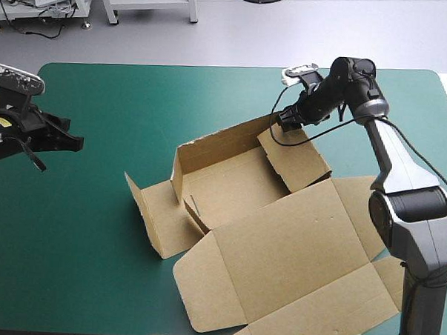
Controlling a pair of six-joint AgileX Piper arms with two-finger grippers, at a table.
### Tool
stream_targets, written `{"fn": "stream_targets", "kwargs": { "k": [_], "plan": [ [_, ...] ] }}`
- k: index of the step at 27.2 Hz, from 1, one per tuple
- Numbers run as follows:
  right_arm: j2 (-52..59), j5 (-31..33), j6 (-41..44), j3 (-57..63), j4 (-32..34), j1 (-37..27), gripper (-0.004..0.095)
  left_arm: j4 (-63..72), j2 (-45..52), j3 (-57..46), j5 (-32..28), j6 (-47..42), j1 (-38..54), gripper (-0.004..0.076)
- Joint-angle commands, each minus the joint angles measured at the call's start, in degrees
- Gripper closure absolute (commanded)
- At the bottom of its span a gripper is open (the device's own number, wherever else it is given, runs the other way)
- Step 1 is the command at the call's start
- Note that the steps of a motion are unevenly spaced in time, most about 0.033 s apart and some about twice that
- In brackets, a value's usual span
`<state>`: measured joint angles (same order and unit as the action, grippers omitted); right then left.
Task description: Fold the box
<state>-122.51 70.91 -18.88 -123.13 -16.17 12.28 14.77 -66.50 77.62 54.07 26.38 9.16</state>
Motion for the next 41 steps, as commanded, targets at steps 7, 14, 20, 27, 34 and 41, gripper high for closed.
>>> {"fn": "stream_targets", "kwargs": {
  "k": [7, 14, 20, 27, 34, 41],
  "plan": [
    [15.35, 0.91, -0.14, 14.74, -0.38, -0.18, 0.0307, 1.05, 0.92, 1.44, -3.81, 0.18, -0.08, 0.0454],
    [17.6, 0.81, -0.29, 23.04, 2.77, -0.18, 0.0336, 1.05, 0.92, 1.44, -3.81, 0.18, -0.08, 0.0454],
    [15.97, 0.71, -2.48, 22.92, -0.19, -0.08, 0.042, 2.77, 0.79, 1.44, -3.7, 0.72, -0.08, 0.0454],
    [11.94, 0.71, -2.48, 22.92, 0.5, 1.69, 0.0655, 3.15, 0.46, 1.44, -3.58, 0.71, -0.08, 0.0454],
    [8.88, 0.57, -1.27, 22.52, -1.09, 3.3, 0.0933, 3.56, 0.33, 1.44, -3.58, 0.71, -0.08, 0.0454],
    [14.04, 0.8, 1.12, 10.73, -3.56, -1.42, 0.0933, 3.99, 0.33, 1.44, -4.34, 1.5, -0.08, 0.0454]
  ]
}}
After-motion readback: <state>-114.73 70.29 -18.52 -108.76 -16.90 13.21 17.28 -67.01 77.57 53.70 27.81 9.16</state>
